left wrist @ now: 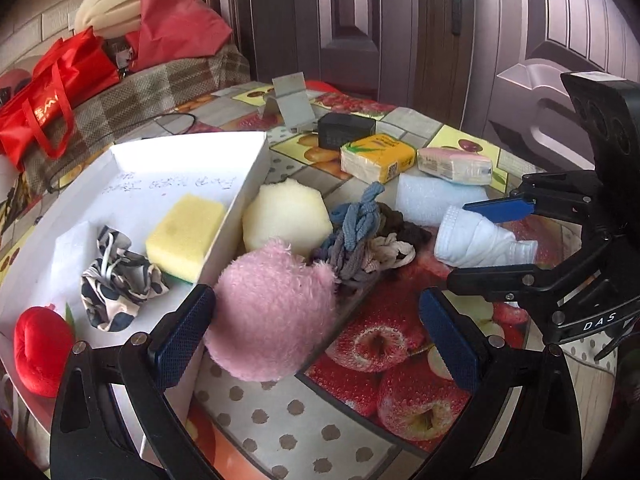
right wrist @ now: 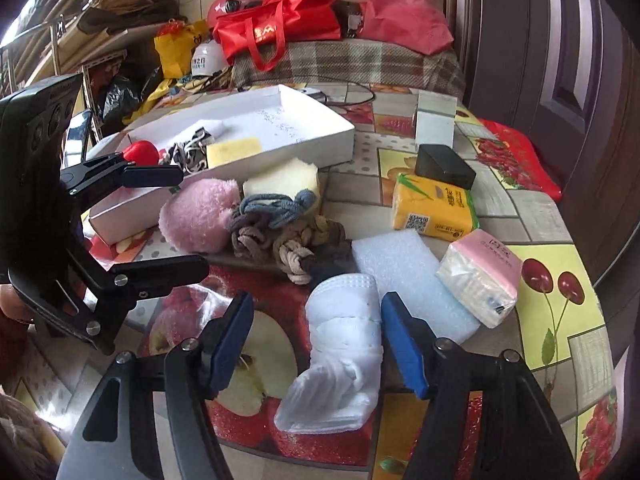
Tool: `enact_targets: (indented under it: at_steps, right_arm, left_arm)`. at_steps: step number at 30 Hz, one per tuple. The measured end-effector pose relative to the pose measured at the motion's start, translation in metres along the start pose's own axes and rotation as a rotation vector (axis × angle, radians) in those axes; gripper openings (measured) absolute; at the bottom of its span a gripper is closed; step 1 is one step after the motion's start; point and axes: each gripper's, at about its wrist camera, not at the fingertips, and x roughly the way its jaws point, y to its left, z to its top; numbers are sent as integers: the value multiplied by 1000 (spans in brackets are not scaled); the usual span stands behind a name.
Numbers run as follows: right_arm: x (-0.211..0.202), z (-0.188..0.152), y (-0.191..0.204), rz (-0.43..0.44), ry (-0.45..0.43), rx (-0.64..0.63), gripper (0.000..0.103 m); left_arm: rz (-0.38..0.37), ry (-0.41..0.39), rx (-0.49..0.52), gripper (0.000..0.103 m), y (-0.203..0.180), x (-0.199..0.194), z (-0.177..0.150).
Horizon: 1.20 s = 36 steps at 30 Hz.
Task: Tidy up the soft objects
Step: 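Grasp the pink fluffy ball with the left gripper while the right grasps the white rolled sock, then carry both items to the tray and release the sock from the right gripper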
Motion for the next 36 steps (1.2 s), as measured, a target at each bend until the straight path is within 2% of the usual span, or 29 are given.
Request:
enact_targets:
  at_steps: [2,4,6,9,11,12,15,18,20,21,22,23,24,25,27,30,32,36]
  right_arm:
    - [2,-1,-2,17,16,9,58]
    - [0,-2,0,39,12,-1,42]
    - [-1,-2,5,57,18,-31,41]
    - [0,-6,13,91,46,-68,41]
    - [0,-7,11,89,51,-56,41]
    - [0,-7,8,86,49,-41,42]
    - [0,-7,-2,76,50,7,57]
    - [0,-7,-3,87,54,22,58]
    - [2,-7,0,93,66,7,58]
    - [2,-7,3,98,72,-5,58]
    - [4,-7,6,106,80,-19,56]
    - [6,-8,8,108,92,-32,55]
    - [7,-9,11,117,102,-46,46]
    - [7,-9,14,124,103,-61,37]
    - [6,-9,20,140,97,-94,36]
    - [-1,-10,22,121,62,-113,36]
    - [-10,-9,20,102,11,-104,36]
    - [-38,-5,14,50,-188,-57,36]
  left_arm:
    - [-47,9,2,102,-4,-2,-4]
    - [-121,53,-10,102,-8,-3,-11]
    - [-146,74,-12,102,-16,-10,-20]
    - [-76,-1,-32,102,-17,-30,-24]
    - [-64,-41,-59,102,-10,-35,-22]
    - [-65,-34,-66,102,-7,-32,-20]
    - [-67,16,-60,102,-6,-17,-16]
    - [-81,44,-50,102,-9,-7,-11]
    - [-71,59,-45,90,-12,-2,-9]
    - [-56,75,-48,76,-11,2,-9]
    - [-45,95,-58,54,-9,5,-10]
    - [-46,111,-75,52,-6,8,-11]
    - [-48,108,-91,52,-3,7,-11]
    - [-43,96,-107,51,0,5,-12]
    - [-46,72,-127,50,3,-1,-15]
    - [-42,-38,-122,50,1,-26,-19]
    - [7,-139,-113,50,-1,-47,-23]
    - [181,-271,-145,50,5,-69,-27]
